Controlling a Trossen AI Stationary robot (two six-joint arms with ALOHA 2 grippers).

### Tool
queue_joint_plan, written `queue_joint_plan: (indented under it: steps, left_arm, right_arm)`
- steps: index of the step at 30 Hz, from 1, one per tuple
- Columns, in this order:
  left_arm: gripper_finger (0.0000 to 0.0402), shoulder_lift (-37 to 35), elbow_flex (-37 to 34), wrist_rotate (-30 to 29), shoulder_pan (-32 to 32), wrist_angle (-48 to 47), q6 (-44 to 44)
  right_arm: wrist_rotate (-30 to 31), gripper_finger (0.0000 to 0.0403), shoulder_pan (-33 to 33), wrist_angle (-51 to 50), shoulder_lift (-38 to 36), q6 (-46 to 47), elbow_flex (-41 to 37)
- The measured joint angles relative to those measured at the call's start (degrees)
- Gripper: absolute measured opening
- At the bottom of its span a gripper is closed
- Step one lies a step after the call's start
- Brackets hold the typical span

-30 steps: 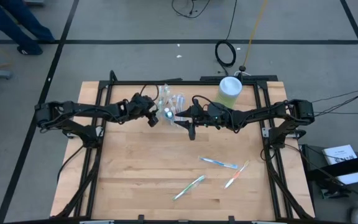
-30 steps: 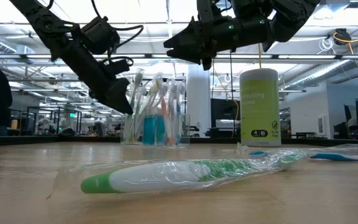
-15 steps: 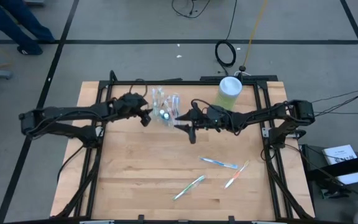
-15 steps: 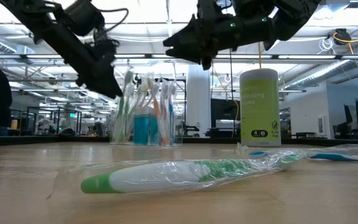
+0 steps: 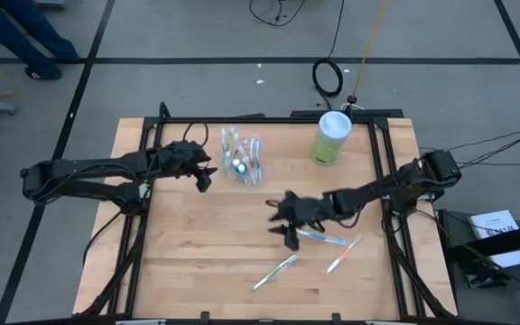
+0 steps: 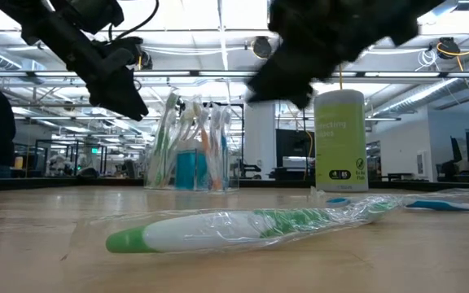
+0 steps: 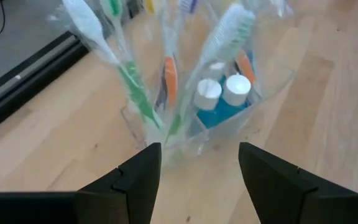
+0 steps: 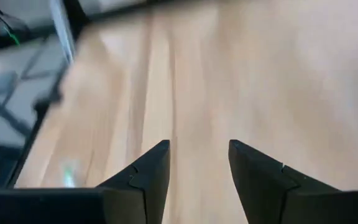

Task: Pick & Place toothbrushing station
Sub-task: Put the orange toothbrush into the transparent organizer

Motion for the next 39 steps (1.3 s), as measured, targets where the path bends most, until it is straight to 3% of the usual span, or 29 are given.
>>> queue_joint_plan:
  steps: [4, 10, 15, 18, 25, 32, 36, 39]
  left_arm:
    - [0.0223, 1.2, 0.0, 0.0, -0.6, 0.2, 0.9]
    - [0.0223, 1.7, 0.0, 0.0, -0.6, 0.5, 2.2]
    - [0.0223, 1.7, 0.0, 0.0, -0.5, 0.5, 2.2]
    - [0.0223, 1.7, 0.0, 0.0, -0.5, 0.5, 2.2]
    - [0.0223, 1.7, 0.0, 0.0, -0.5, 0.1, 2.3]
    - [0.0223, 1.7, 0.0, 0.0, -0.5, 0.1, 2.3]
    - [0.0223, 1.7, 0.0, 0.0, -0.5, 0.1, 2.3]
    - [0.0223, 1.7, 0.0, 0.0, -0.5, 0.1, 2.3]
  right_arm:
    - [-0.2, 0.0155, 4.6, -12.6, 0.0, 18.8, 0.0]
    - [-10.0, 0.0155, 10.2, -20.9, 0.0, 48.0, 0.0]
    - [-19.8, 0.0155, 14.2, -22.6, 0.0, 62.1, 0.0]
    - [-22.3, 0.0155, 16.4, -25.4, 0.0, 69.5, 0.0]
    - [-20.1, 0.0155, 20.7, -39.3, -1.6, 83.6, 0.0]
    - [-13.1, 0.0155, 23.1, -58.0, -5.5, 93.2, 0.0]
    - [-5.8, 0.0155, 23.0, -68.6, -5.9, 99.8, 0.0]
    - [-4.0, 0.0155, 22.6, -71.6, -5.9, 102.6, -0.1]
